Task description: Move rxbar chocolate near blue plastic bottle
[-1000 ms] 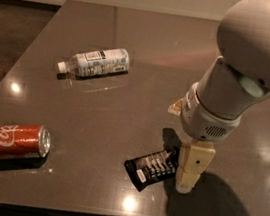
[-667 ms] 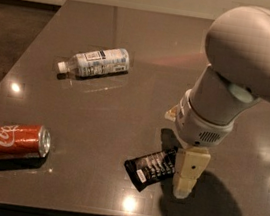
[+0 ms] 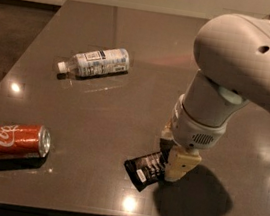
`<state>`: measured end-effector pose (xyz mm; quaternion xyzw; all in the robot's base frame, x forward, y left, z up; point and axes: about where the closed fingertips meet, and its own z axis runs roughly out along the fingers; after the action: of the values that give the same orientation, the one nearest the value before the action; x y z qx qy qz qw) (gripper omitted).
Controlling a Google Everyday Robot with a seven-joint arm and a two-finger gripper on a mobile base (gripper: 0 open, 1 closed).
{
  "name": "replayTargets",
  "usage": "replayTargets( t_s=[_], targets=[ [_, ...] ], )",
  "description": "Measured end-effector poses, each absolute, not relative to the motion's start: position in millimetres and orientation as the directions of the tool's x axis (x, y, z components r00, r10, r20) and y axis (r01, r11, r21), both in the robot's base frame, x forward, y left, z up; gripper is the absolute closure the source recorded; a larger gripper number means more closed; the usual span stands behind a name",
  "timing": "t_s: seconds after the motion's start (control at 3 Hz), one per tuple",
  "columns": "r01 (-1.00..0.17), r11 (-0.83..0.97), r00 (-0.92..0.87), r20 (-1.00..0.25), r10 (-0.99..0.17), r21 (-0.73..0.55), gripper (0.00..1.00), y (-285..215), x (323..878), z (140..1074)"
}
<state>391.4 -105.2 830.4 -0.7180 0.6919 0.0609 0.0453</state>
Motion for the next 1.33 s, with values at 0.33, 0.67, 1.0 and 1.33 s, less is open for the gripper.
replayTargets(
  t_s=[0.33, 0.67, 1.0, 1.33],
  targets=[
    [-0.999, -0.033, 0.028, -0.151, -0.988, 0.029, 0.73, -103.7, 391.4, 834.1],
    [-0.999, -0.033, 0.028, -0.151, -0.988, 0.029, 0.96, -103.7, 391.4, 835.1],
    [-1.0, 0.025, -0.027, -0.17, -0.985, 0.015, 1.0, -102.8, 417.6, 850.4],
    [-0.991, 0.134, -0.128, -0.218, -0.967, -0.013, 1.0, -91.2, 483.7, 877.1]
  ],
)
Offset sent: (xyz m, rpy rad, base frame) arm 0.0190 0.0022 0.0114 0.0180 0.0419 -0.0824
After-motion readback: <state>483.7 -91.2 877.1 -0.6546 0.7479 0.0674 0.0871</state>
